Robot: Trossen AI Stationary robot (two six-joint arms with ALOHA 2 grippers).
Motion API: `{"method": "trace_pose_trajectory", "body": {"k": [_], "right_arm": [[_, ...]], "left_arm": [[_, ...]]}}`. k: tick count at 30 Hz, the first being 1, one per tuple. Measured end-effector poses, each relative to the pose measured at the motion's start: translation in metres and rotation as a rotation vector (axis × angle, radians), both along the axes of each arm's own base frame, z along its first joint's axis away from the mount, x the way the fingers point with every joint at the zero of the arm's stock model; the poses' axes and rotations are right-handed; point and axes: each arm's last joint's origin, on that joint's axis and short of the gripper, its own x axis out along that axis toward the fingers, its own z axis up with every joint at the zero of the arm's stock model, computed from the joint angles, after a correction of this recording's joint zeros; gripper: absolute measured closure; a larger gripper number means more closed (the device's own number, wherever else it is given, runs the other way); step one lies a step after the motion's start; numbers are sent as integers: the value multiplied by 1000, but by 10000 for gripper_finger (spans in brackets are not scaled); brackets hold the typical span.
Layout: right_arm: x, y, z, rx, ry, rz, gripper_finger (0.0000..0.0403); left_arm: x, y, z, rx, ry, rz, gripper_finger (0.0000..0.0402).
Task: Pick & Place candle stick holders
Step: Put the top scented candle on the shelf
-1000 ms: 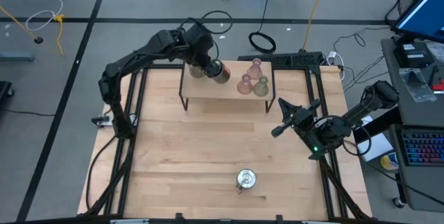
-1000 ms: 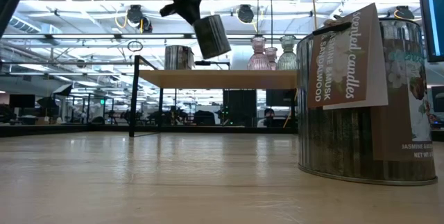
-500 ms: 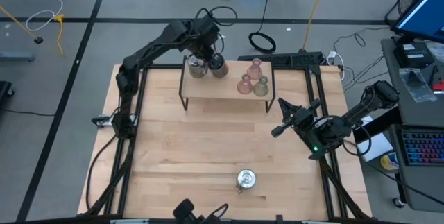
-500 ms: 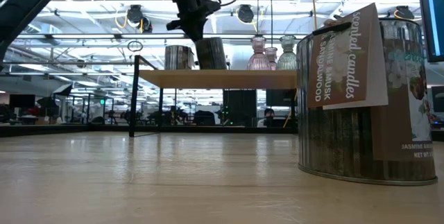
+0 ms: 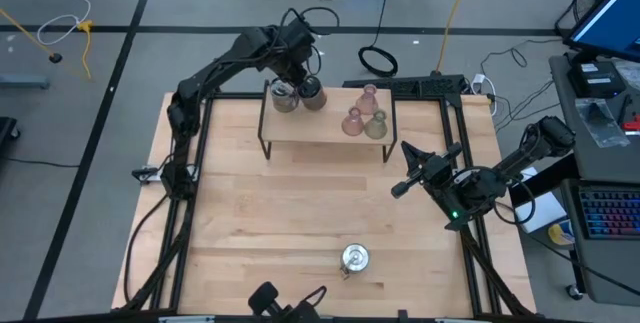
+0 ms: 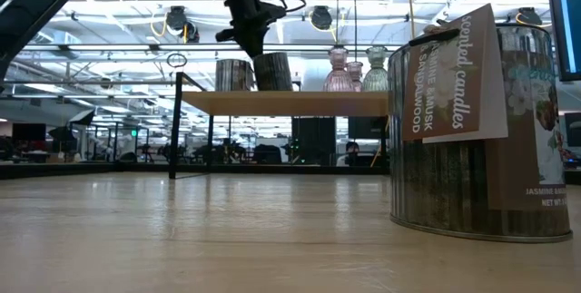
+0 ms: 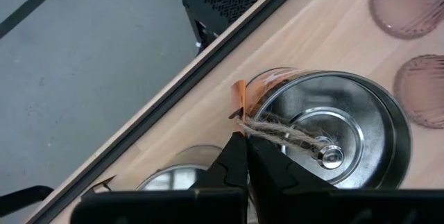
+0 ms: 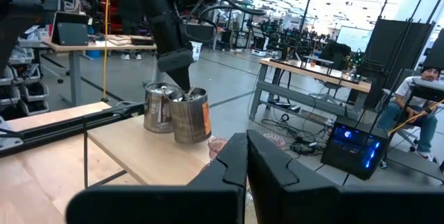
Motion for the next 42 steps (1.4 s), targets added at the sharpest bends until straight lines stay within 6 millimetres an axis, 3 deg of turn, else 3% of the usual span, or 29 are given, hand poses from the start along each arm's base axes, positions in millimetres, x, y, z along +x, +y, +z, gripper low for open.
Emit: {"method": "trace_pose_trajectory", "body": {"k": [28,42], "right_arm": [[0,0,0,0,0,0,403],[0,0,0,-2,3,0,403]], "left_arm": [[5,11,-13,-21,10,13,401],[9,14,-11,26,-25,-16,370]]}}
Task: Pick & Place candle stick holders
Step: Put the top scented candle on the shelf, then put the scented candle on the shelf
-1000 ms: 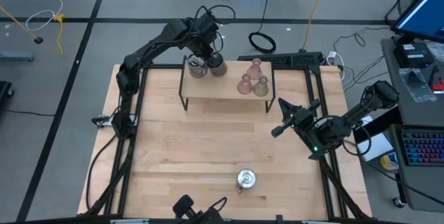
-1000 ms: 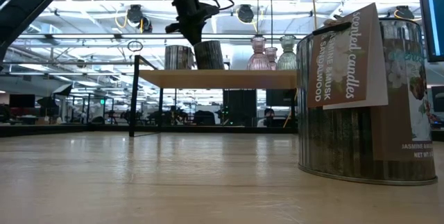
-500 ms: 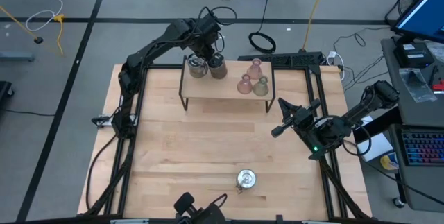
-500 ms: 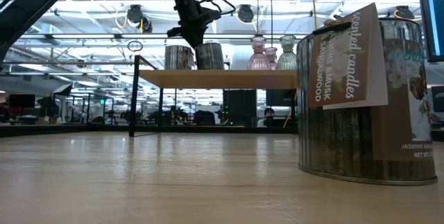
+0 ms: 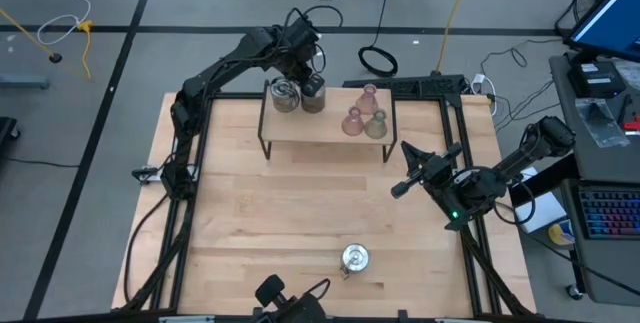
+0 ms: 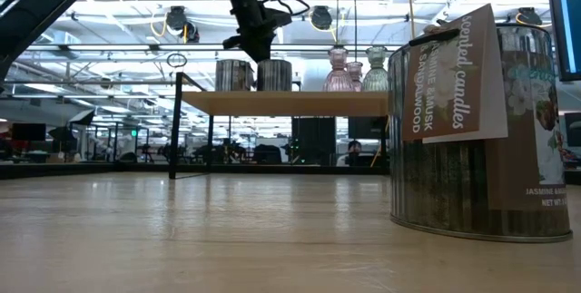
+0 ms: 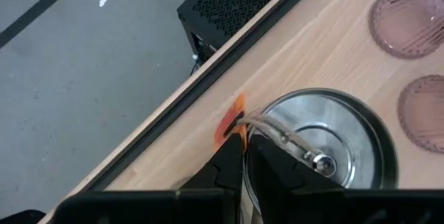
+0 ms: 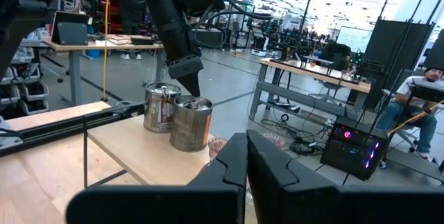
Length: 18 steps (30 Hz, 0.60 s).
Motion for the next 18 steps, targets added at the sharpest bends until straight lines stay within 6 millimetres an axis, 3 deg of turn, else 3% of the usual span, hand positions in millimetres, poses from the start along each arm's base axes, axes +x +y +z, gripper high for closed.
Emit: {"method": "trace_pose_trajectory", "body": {"k": [10,18], "right_arm": [[0,0,0,0,-1,0,403],[0,0,0,0,0,0,403]], "left_arm": [[-2,-2,4,3,-7,-2,369],[-18,-26,41,18,-125,-3,369]]}}
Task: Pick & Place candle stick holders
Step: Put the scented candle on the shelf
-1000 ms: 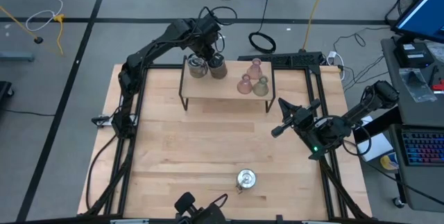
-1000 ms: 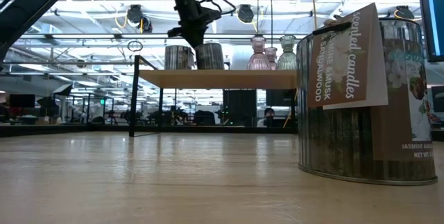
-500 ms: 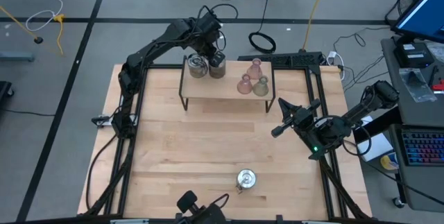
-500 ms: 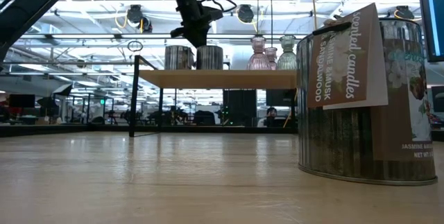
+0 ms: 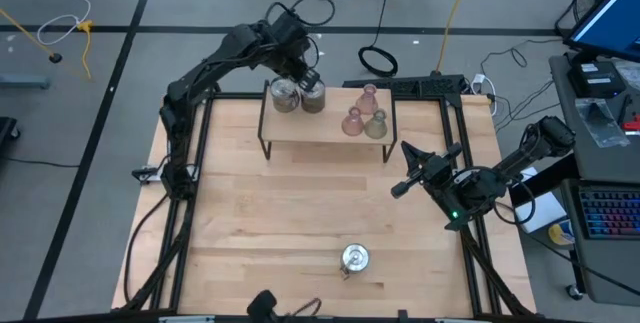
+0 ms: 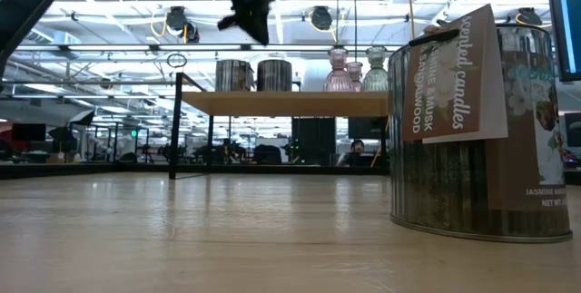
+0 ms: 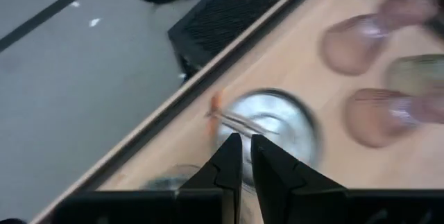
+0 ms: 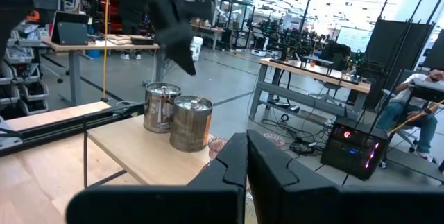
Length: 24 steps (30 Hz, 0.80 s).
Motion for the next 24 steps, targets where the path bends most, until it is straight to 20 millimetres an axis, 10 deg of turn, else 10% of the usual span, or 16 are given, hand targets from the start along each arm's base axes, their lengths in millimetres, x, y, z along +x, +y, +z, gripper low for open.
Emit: {"method": "trace_pose_trajectory", "body": {"k": [10,24], "right_arm": [[0,0,0,-19,27,0,403],[-3,5,0,-15,20,28,403]], "left_arm": [[6,-112,35,-25,-55,-331,369],[34,-277,9,-19,38,-453,369]]}}
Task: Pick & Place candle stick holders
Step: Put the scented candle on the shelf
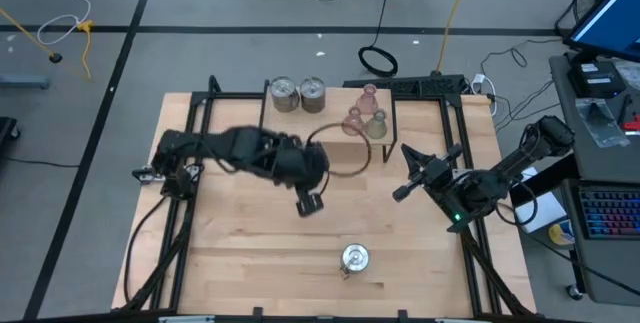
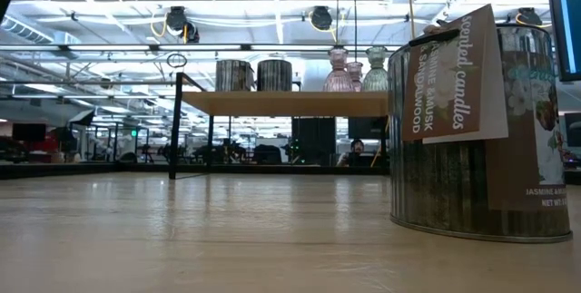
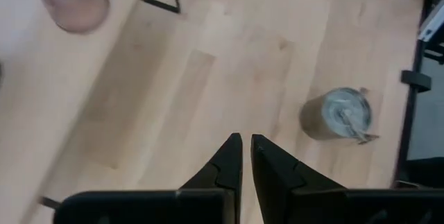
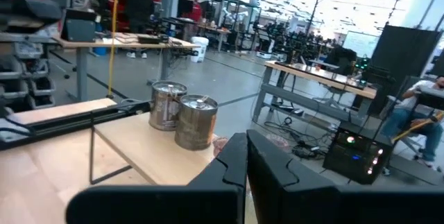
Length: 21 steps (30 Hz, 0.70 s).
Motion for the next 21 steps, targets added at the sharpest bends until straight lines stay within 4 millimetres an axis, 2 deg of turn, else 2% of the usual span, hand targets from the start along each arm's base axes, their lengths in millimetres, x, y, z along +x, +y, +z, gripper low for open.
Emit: {"method": "trace_pose_trajectory", "body": {"k": [3,9,15,21], "right_arm": [[-3,6,0,0,1,29,403],[-10,16,0,6,-8,88,403],[-15,24,0,38,-44,131,403],[-20,31,-1,62,-71,169,403]], "left_arm": [[5,-17,-11,-24,16,14,369],[15,-35,-52,-95,77,49,369],[20,-42,-87,-163,136,45,369],[24,-43,-112,-201,164,44,369]]}}
